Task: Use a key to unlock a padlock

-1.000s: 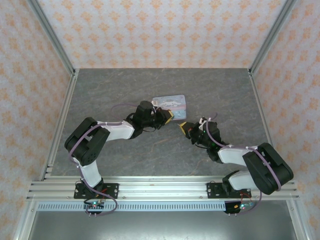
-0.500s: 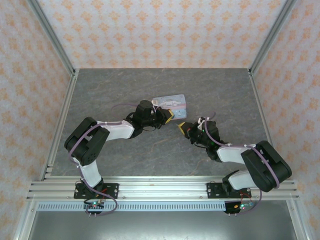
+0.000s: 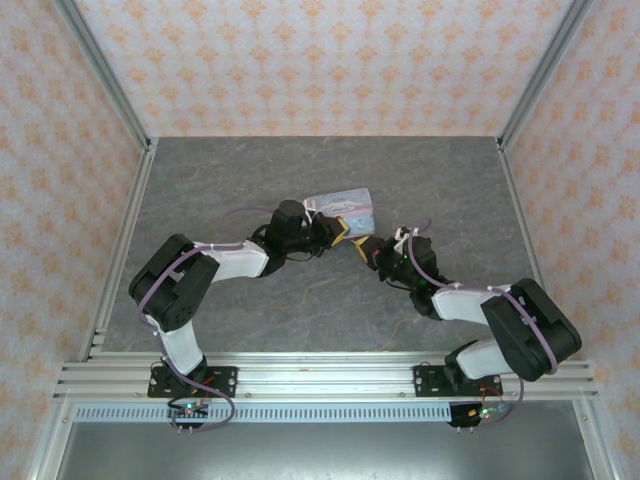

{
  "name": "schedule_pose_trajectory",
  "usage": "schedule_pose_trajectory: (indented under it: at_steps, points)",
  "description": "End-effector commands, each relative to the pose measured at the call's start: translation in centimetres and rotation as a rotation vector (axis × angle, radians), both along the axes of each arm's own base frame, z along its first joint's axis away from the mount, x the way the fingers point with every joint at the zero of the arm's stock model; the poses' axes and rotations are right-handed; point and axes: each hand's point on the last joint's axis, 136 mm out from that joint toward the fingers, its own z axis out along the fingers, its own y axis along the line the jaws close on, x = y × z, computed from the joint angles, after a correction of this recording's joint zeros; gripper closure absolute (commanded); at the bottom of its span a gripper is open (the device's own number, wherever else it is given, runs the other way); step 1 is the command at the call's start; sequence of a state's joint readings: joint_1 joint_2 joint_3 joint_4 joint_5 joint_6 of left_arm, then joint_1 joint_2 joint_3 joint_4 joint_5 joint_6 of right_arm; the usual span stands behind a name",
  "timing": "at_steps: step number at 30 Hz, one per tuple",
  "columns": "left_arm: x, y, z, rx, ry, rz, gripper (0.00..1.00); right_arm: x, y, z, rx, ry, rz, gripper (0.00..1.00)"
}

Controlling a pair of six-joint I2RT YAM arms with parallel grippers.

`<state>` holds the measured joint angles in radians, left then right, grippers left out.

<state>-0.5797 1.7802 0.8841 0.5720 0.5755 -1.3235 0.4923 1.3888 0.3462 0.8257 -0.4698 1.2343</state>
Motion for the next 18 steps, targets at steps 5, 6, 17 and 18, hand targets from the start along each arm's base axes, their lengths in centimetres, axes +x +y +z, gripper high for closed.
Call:
schedule_pose_trajectory:
  at_steps: [5,6,17,18]
  points:
    - [0.09,-0.53,2.75,-0.088,-0.055,-0.029,1.0,1.32,0.43,1.55,0.03,-0.051,-0.023,1.0]
    - [0.06,-0.49,2.78,-0.088,-0.055,-0.029,1.0,1.4,0.41,1.57,0.03,-0.051,-0.026,1.0]
    - [-0.42,-0.18,2.19,-0.076,-0.047,-0.032,1.0,1.56,0.01,1.45,0.02,-0.05,-0.048,1.0]
    - [-0.5,-0.21,2.18,-0.075,-0.047,-0.034,1.0,1.56,0.0,1.44,0.019,-0.05,-0.049,1.0]
